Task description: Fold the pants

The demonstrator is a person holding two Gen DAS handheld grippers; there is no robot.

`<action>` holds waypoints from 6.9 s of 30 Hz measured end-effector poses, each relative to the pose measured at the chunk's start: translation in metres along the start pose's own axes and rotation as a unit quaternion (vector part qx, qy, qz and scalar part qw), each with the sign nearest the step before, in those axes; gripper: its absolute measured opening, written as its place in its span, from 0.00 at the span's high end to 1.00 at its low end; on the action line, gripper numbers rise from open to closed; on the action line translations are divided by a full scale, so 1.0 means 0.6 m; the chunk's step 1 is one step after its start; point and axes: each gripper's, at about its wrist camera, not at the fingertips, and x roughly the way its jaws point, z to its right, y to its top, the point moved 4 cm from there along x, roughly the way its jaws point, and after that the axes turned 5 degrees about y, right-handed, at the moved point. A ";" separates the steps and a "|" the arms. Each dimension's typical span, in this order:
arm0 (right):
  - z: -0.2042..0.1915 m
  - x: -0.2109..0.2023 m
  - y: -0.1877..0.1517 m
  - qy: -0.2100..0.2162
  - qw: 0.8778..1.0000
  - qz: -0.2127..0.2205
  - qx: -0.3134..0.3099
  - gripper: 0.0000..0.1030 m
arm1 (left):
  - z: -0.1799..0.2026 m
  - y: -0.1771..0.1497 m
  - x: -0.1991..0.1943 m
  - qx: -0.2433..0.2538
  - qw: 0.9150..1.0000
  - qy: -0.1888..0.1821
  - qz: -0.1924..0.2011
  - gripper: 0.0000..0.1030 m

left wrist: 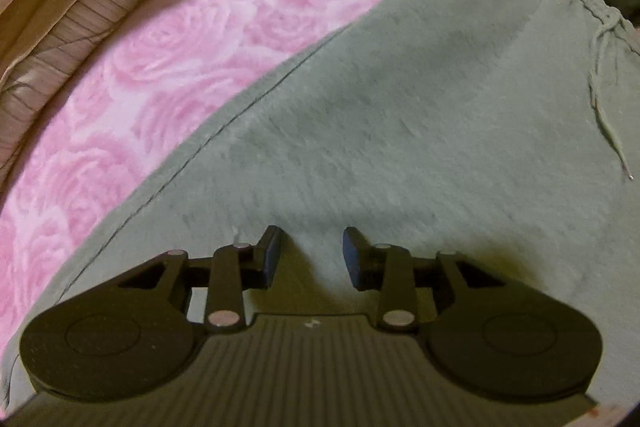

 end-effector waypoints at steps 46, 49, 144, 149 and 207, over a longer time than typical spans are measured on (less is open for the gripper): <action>-0.453 -0.233 -0.160 0.017 0.993 -0.048 -0.105 0.25 | -0.029 -0.575 -0.619 -0.365 0.923 0.101 -0.064 0.09; -0.461 -0.233 -0.170 0.010 0.990 -0.062 -0.127 0.24 | -0.023 -0.607 -0.635 -0.380 0.916 0.112 -0.071 0.06; -0.299 0.270 0.322 0.065 0.920 -0.106 -0.371 0.41 | -0.487 -0.216 -0.005 0.141 0.980 0.005 -0.143 0.98; -0.270 0.262 0.335 0.068 0.902 -0.119 -0.409 0.41 | -0.454 -0.233 -0.093 0.127 0.986 0.060 -0.088 0.98; -0.147 0.005 -0.284 -0.075 0.852 0.016 -0.518 0.97 | 0.114 -0.651 -0.418 0.054 0.989 0.125 -0.061 0.98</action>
